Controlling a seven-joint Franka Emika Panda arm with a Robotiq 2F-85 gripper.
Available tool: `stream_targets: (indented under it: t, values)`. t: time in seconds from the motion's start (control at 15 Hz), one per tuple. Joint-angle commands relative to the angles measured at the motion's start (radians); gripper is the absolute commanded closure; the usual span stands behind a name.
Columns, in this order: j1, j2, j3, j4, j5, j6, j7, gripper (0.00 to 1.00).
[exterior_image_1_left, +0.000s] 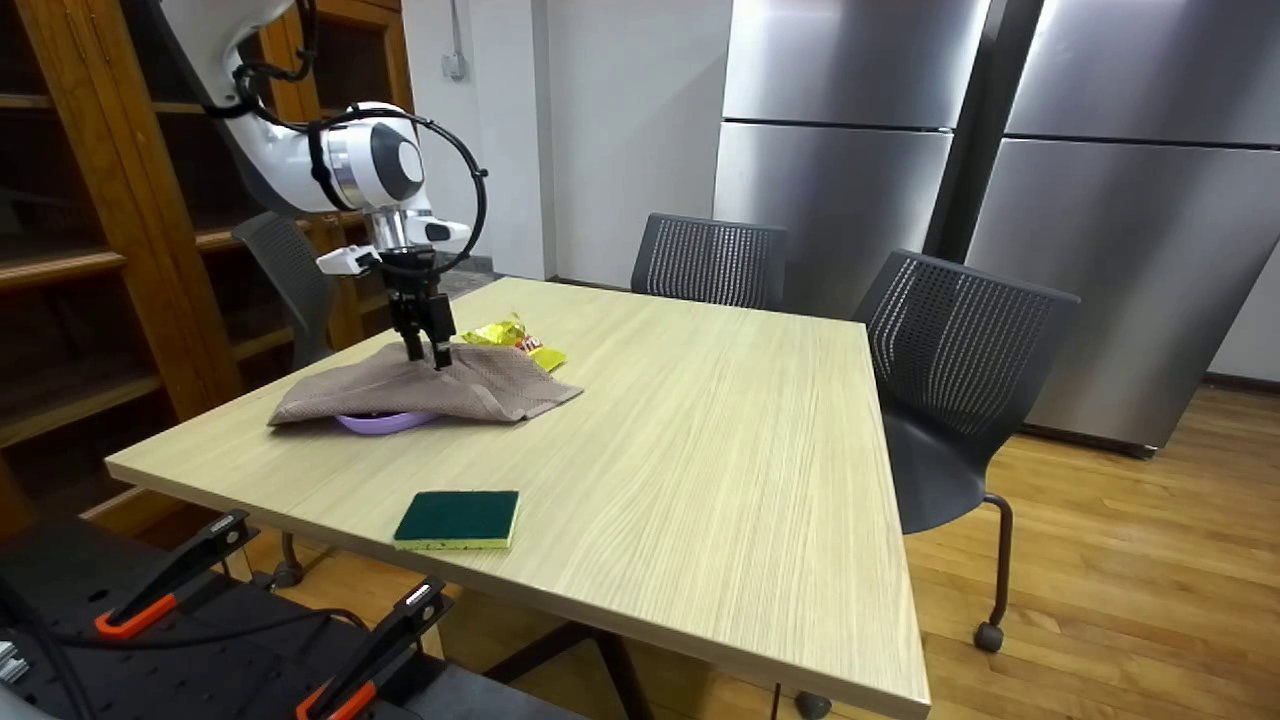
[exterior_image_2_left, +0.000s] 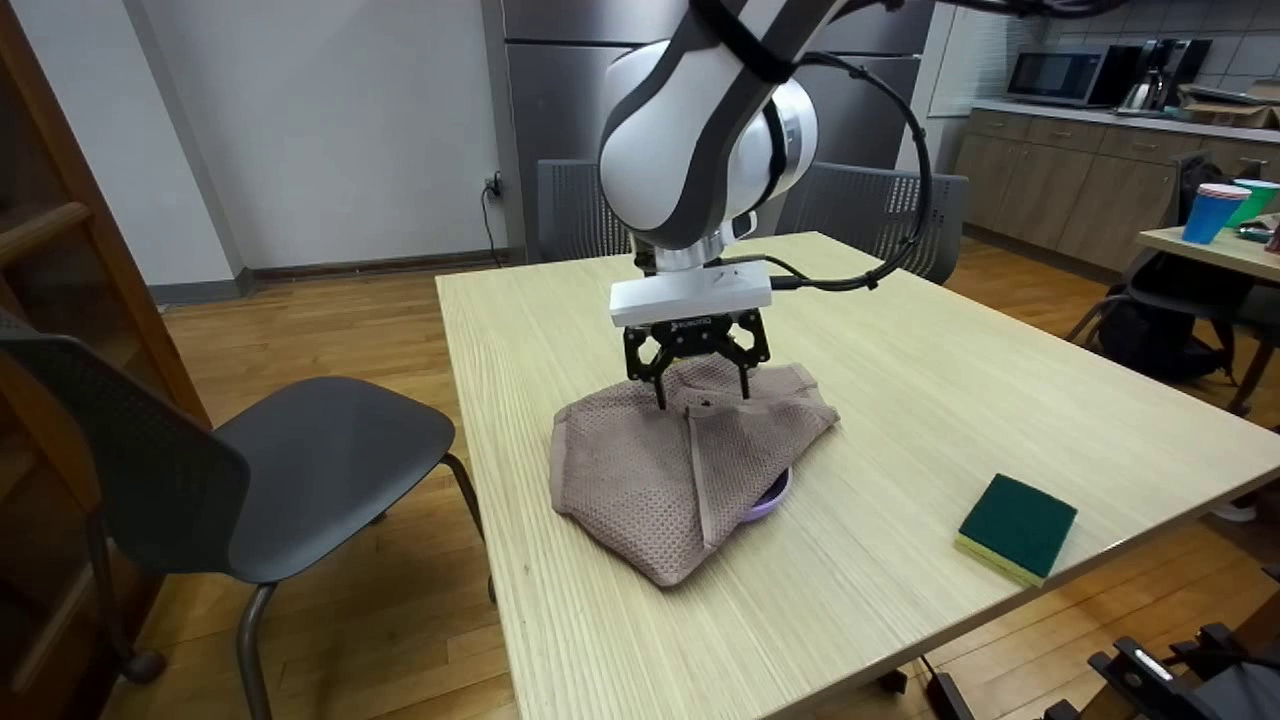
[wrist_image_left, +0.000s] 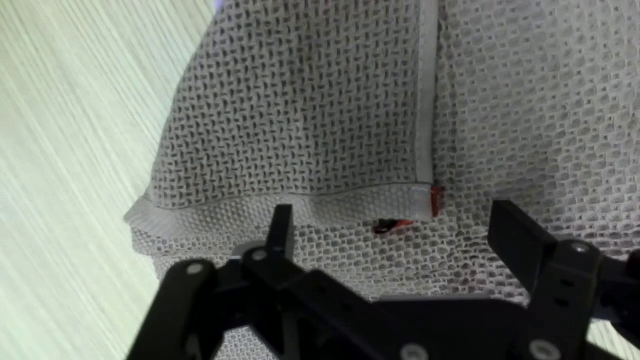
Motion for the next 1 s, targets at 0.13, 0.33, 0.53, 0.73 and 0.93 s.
stream_targets:
  t: [0.13, 0.33, 0.53, 0.73, 0.93]
  values:
    - [-0.029, -0.004, 0.036, 0.016, 0.012, -0.040, 0.017, 0.00]
    - [-0.026, -0.003, 0.034, 0.013, 0.022, -0.034, 0.041, 0.00]
    - [-0.023, -0.003, 0.031, 0.003, 0.031, -0.013, 0.090, 0.00]
    - [-0.022, -0.003, 0.031, -0.006, 0.042, 0.010, 0.155, 0.00]
    - [-0.022, -0.006, 0.032, -0.015, 0.051, 0.013, 0.206, 0.00]
